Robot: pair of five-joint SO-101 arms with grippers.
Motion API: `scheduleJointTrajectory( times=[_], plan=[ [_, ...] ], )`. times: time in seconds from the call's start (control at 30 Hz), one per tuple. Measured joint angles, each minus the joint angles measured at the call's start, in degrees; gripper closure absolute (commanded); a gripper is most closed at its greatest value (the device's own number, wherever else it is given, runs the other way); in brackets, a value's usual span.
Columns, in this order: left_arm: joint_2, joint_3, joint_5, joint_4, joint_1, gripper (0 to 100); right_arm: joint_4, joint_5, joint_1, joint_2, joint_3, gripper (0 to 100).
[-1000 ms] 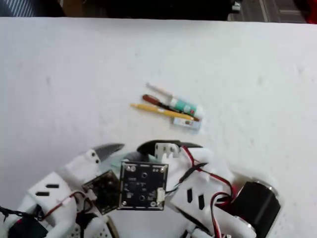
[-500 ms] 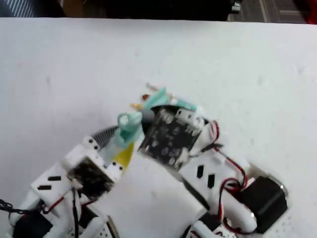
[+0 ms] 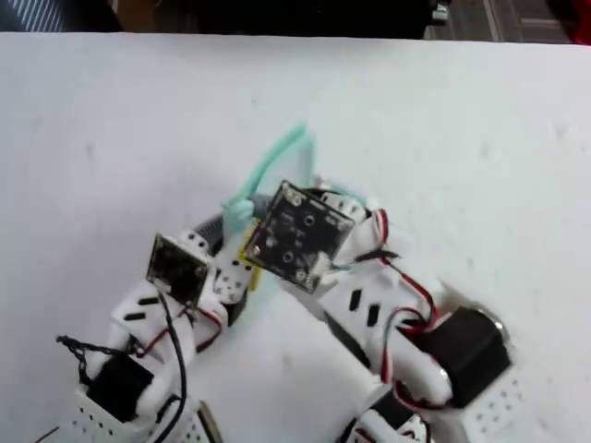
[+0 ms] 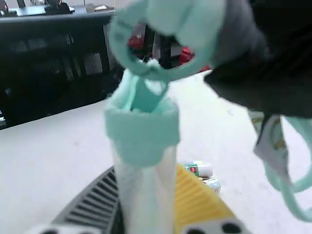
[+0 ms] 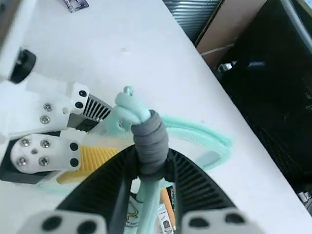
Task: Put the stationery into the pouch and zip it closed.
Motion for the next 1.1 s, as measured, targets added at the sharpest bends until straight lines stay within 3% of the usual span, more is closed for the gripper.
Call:
scheduleJointTrajectory(
  times=[0.17,0.3,0.47,0.67,0.9,1.1],
  plan=[
    [-0.62,-5.19,0.09,11.52,-0.18,77,-0.18,-0.26,0.0,0.0,5.01,98.2],
    [-0.62,-7.38,3.34,19.52,-0.18,79,-0.18,-0.18,-0.26,0.0,5.1,98.2],
    [-0.62,-7.38,3.34,20.48,-0.18,84,-0.26,-0.35,-0.18,-0.18,6.42,98.2],
    [-0.62,-7.38,3.34,20.48,-0.18,98,-0.26,-0.35,1.14,-0.35,12.04,97.6],
    [-0.62,-7.38,3.6,20.48,0.18,98,-0.26,-0.26,3.16,-0.44,12.84,79.4],
    [-0.62,-7.38,3.69,20.48,0.18,98,-0.09,-0.35,2.29,-0.35,12.84,78.7]
  ],
)
